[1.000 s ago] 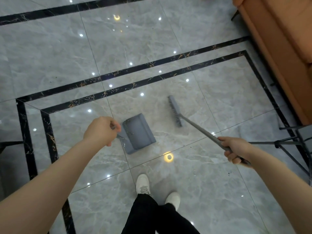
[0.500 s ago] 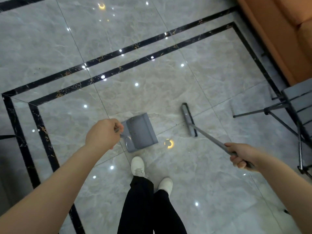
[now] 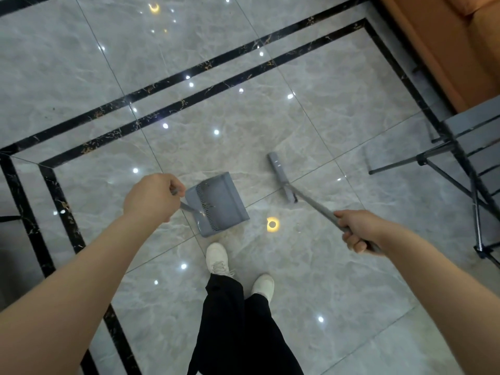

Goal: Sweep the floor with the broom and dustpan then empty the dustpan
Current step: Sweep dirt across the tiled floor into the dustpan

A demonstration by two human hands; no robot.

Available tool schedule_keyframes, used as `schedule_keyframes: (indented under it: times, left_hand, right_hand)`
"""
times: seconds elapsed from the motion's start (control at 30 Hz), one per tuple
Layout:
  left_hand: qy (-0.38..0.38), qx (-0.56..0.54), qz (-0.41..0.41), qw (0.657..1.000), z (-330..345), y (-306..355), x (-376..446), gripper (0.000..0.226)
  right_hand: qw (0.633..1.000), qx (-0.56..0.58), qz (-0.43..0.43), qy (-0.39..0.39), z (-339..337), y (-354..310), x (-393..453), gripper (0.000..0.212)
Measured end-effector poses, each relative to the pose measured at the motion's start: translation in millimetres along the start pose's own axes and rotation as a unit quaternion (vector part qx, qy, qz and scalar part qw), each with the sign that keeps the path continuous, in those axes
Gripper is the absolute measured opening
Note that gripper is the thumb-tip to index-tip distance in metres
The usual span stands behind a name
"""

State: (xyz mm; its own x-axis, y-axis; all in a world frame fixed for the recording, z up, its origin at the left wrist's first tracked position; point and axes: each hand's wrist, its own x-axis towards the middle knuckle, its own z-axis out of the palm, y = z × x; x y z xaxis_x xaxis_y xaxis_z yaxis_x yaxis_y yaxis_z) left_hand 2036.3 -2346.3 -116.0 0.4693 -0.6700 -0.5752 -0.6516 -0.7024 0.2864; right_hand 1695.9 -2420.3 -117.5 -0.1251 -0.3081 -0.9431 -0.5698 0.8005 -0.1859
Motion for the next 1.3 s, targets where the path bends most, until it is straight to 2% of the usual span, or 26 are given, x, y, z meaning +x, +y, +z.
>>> schedule_keyframes:
  times: [0.1,0.23,0.37,0.47,0.53,0.63,0.73,0.83,0.97,1.13,1.3]
  left_hand:
    - [0.004,-0.002,0.0,1.0,0.2,-0.5,1.7,0.028]
    - [0.004,0.003,-0.003,1.0,-0.9,1.4,0.3,0.028]
    - [0.008,0.012,0.006,1.0,1.9,3.1,-5.4,0.028]
    - [0.014,0.015,0.012,1.0,4.4,3.4,-6.8,0.028]
    - [0.017,0.011,0.012,1.0,5.9,1.6,-6.4,0.028]
    - [0.017,0.011,0.013,1.0,7.0,0.6,-6.5,0.028]
    - [0.016,0.009,0.014,1.0,7.2,2.4,-7.2,0.028]
    - [0.009,0.006,0.013,1.0,7.6,5.5,-10.2,0.027]
    - [-0.011,-0.034,-0.002,0.999,8.1,6.1,-15.5,0.029]
    - [-0.009,-0.101,-0.003,0.995,11.3,17.1,-26.1,0.026]
    - [-0.034,-0.05,0.031,0.998,30.6,45.1,-35.4,0.029]
  right_hand:
    - [0.998,-0.004,0.01,-0.062,21.2,4.3,-3.7,0.047]
    - [0.992,0.045,0.022,-0.116,1.5,0.9,-13.6,0.04]
    - [0.997,0.039,-0.015,-0.068,-15.2,-7.8,-16.3,0.041]
    - [0.999,-0.015,-0.046,-0.013,0.0,-11.3,-8.2,0.047]
    - [0.998,-0.048,-0.049,-0.006,18.5,-10.4,-3.1,0.047]
    - [0.994,-0.076,-0.037,-0.067,44.6,-3.0,-4.2,0.047]
    - [0.991,-0.001,0.002,-0.13,48.8,3.5,-11.4,0.042]
    - [0.989,0.046,0.006,-0.138,41.4,8.9,-20.2,0.038]
    - [0.991,0.079,-0.007,-0.109,39.4,17.0,-27.3,0.041]
    - [0.995,0.082,-0.05,-0.035,19.5,34.3,-24.6,0.047]
    - [0.994,0.087,-0.039,0.061,-27.5,70.4,1.5,0.047]
